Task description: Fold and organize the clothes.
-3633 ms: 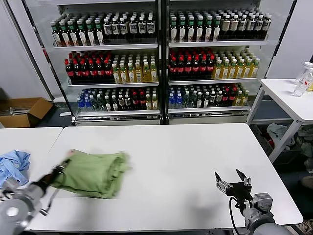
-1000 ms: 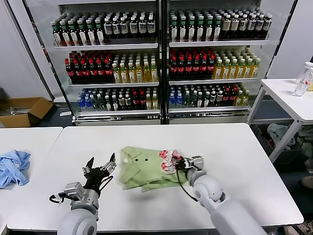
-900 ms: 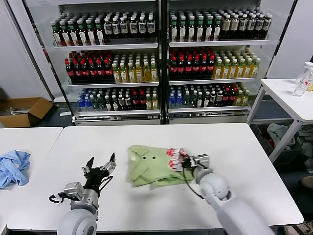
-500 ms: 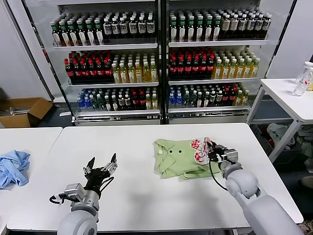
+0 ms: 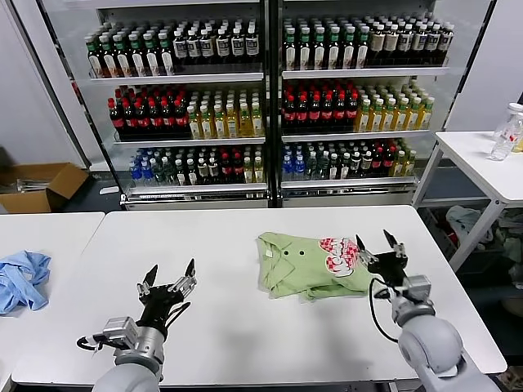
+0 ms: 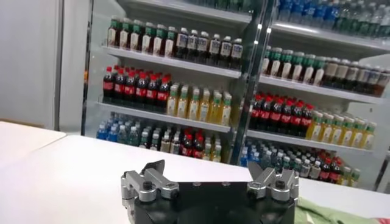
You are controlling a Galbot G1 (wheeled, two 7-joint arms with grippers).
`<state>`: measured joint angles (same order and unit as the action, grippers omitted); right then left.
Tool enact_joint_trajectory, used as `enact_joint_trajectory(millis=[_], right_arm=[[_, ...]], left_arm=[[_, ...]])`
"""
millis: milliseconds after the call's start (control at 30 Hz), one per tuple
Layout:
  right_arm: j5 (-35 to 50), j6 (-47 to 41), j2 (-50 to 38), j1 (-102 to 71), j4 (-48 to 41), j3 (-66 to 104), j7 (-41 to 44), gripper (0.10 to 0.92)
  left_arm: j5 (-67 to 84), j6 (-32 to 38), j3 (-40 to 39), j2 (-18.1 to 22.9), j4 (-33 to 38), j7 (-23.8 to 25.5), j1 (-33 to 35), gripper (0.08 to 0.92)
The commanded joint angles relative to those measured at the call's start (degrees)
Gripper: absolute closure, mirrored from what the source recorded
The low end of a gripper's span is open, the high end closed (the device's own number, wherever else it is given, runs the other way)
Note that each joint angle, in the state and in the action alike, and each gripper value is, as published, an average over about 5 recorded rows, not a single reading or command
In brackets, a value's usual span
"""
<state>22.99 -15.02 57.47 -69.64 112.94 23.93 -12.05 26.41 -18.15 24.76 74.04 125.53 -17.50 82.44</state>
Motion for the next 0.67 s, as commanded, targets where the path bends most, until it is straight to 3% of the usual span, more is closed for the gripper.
enact_joint_trajectory(millis=[33,200,667], right_arm=[[-2.91,3.86,1.77,-17.17,11.78,10.16,-0.29,0.303],[-2.91,3.60,2.23,-18.48,13.54,10.93,-0.50,0.211],[-2.45,4.13,3.22,-19.42,16.13,11.59,-1.22,0.203]], left_arm=[[-3.21,0.89,0.39,0.35,5.09,0.80,5.19,0.177],[-3.25,0.91,0.90,0.30,6.11,0.88,5.92,0.177],[-4.67,1.29,1.24,0.48,8.23,1.48,7.53,0.177]])
